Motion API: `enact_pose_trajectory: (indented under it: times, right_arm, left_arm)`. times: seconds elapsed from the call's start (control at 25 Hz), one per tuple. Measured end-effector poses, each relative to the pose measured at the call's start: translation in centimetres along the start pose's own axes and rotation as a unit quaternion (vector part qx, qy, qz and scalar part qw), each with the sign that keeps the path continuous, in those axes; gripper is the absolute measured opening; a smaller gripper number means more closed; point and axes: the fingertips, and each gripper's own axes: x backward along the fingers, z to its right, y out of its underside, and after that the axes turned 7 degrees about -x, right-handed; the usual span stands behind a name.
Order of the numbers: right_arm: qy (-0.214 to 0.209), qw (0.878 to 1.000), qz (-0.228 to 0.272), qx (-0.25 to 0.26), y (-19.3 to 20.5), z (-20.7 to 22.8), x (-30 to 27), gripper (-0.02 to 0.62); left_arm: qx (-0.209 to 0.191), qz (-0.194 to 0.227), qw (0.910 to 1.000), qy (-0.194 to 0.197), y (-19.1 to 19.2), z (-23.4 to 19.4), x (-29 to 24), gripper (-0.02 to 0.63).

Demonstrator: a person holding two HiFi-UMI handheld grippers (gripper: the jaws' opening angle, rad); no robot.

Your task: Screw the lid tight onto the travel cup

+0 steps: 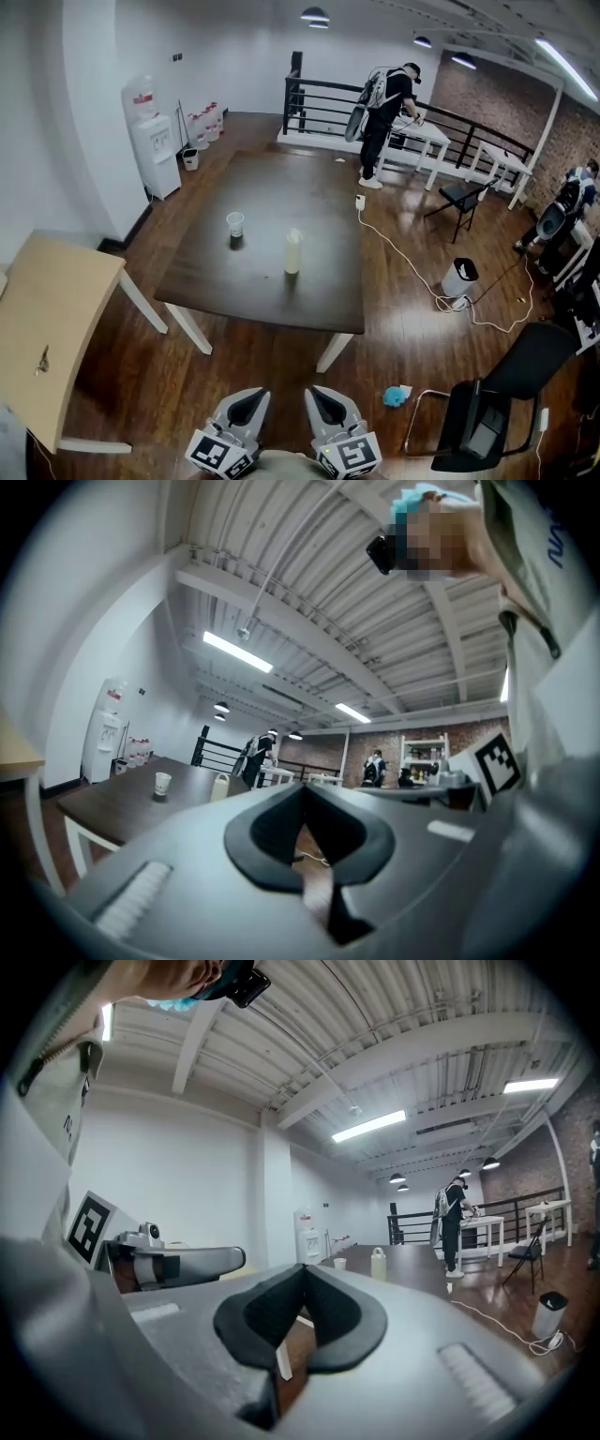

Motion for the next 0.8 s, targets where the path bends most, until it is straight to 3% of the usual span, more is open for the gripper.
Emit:
enact_pose_trajectory:
  times: [0.36, 0.8]
  right_arm:
    - [-0.020, 0.999, -0.035, -0.022, 3.6, 0.5, 5.3, 0.000]
    - [-0.026, 0.998, -0.041, -0.026, 4.3, 0.8, 8.4, -0.002]
  left_arm:
    - [0.006, -0.037, 0.9983, -0.044, 3.8, 3.9, 3.1, 0.002]
    - [0.012, -0.042, 0.9978, -0.049, 4.2, 7.5, 3.5, 0.002]
